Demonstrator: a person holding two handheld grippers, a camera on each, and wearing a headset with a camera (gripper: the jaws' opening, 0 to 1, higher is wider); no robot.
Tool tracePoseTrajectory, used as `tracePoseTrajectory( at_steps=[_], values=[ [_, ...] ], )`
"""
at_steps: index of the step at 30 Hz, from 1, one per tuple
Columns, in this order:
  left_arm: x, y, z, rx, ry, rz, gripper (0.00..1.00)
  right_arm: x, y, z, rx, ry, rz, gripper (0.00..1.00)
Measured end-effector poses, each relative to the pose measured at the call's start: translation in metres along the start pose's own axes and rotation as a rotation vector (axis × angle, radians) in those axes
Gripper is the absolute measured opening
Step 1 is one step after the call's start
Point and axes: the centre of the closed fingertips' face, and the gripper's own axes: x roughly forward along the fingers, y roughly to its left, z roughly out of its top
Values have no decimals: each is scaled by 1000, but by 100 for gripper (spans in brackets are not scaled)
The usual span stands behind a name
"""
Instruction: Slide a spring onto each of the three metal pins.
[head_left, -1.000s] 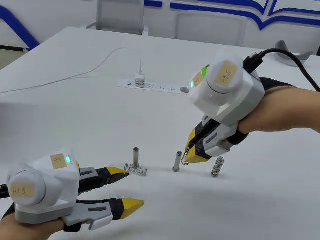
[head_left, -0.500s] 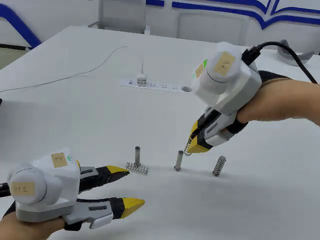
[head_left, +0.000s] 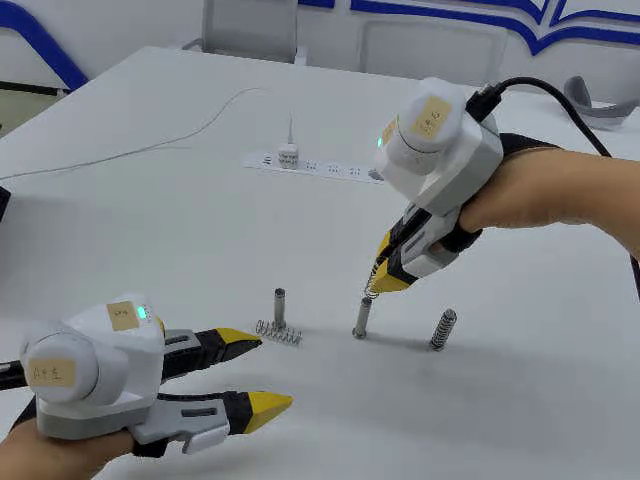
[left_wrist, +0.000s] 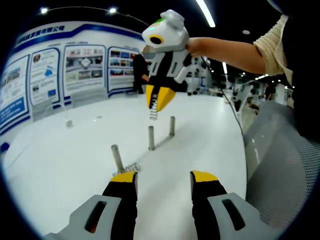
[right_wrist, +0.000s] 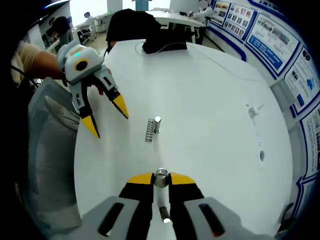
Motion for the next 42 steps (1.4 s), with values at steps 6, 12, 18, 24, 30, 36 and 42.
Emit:
tracePoseTrajectory(
  at_steps=[6, 12, 18, 24, 30, 36, 42],
  values=[
    [1, -1, 0, -1, 0, -2, 43, 6, -3, -2, 18, 6, 6, 13],
    [0, 0, -1, -2, 2, 0, 43, 12, -7, -5, 33, 14, 14, 13],
    [0, 0, -2, -4, 3, 2, 42, 15, -5, -7, 43, 18, 22, 13],
    [0, 1, -2, -4, 4, 3, 42, 18, -3, -7, 42, 26, 25, 13],
    [-1, 1, -2, -3, 5, 4, 42, 25, -3, -10, 46, 35, 26, 13],
    [-1, 1, -3, -2, 6, 3, 42, 33, -2, -13, 54, 49, 29, 13],
    [-2, 1, -2, -2, 6, 4, 42, 40, -1, -16, 60, 62, 36, 13]
  ],
)
